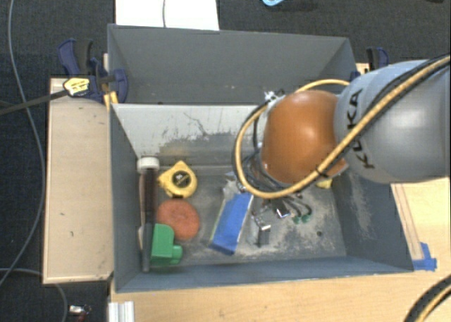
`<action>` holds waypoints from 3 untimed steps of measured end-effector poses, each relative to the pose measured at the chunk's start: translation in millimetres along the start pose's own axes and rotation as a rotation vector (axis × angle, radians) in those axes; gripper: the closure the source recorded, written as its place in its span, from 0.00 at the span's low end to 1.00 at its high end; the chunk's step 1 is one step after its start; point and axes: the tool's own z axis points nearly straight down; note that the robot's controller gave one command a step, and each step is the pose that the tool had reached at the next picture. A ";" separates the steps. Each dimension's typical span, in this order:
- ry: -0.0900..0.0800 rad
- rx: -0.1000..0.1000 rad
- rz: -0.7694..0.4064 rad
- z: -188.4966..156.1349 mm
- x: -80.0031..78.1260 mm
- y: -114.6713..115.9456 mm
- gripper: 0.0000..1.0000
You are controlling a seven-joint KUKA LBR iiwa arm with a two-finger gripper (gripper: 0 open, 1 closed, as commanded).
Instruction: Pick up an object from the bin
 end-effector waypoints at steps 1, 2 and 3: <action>-0.002 0.000 -0.289 27.3 2.2 -5.5 0.00; -0.003 0.001 -0.346 67.0 -31.9 -42.4 0.00; -0.007 -0.002 -0.441 78.9 -11.0 18.5 1.00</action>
Offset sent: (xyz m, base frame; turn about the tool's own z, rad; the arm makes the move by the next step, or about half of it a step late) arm 0.0465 -0.0338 -0.0733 -0.3497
